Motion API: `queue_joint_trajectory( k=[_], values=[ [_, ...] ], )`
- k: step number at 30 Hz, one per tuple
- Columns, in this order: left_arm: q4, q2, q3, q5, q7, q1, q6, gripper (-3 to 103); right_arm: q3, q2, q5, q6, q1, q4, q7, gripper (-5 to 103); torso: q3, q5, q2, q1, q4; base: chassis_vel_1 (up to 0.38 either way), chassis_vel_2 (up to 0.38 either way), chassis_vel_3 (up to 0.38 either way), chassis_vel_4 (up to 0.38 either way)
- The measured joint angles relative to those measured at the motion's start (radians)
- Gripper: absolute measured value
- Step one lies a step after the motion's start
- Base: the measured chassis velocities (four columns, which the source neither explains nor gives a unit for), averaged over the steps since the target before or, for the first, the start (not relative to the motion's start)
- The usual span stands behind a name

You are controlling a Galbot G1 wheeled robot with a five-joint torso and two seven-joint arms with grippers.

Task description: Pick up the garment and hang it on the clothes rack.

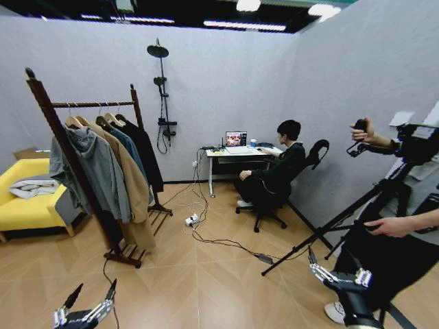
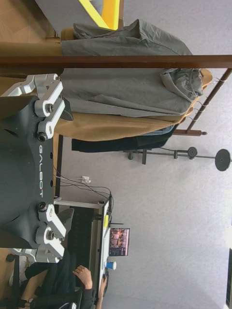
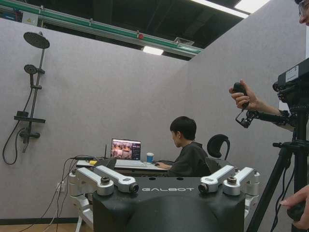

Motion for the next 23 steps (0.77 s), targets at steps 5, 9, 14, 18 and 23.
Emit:
queue_joint_trajectory(
  k=[5, 9, 14, 18, 23],
  values=[
    [0.000, 0.000, 0.000, 0.000, 0.000, 0.000, 0.000, 100, 0.000, 0.000, 0.000, 0.000, 0.000, 0.000, 0.000, 100, 0.000, 0.0000, 0.000, 0.000, 0.0003, 0.000, 0.000, 0.000, 0.000],
    [0.000, 0.000, 0.000, 0.000, 0.000, 0.000, 0.000, 100, 0.000, 0.000, 0.000, 0.000, 0.000, 0.000, 0.000, 100, 0.000, -0.0003, 0.000, 0.000, 0.0002, 0.000, 0.000, 0.000, 0.000],
    [0.000, 0.000, 0.000, 0.000, 0.000, 0.000, 0.000, 100, 0.000, 0.000, 0.000, 0.000, 0.000, 0.000, 0.000, 100, 0.000, -0.0003, 0.000, 0.000, 0.0002, 0.000, 0.000, 0.000, 0.000],
    [0.000, 0.000, 0.000, 0.000, 0.000, 0.000, 0.000, 100, 0.000, 0.000, 0.000, 0.000, 0.000, 0.000, 0.000, 100, 0.000, -0.0002, 0.000, 0.000, 0.0002, 0.000, 0.000, 0.000, 0.000],
    [0.000, 0.000, 0.000, 0.000, 0.000, 0.000, 0.000, 100, 0.000, 0.000, 0.000, 0.000, 0.000, 0.000, 0.000, 100, 0.000, -0.0002, 0.000, 0.000, 0.0002, 0.000, 0.000, 0.000, 0.000]
  ],
)
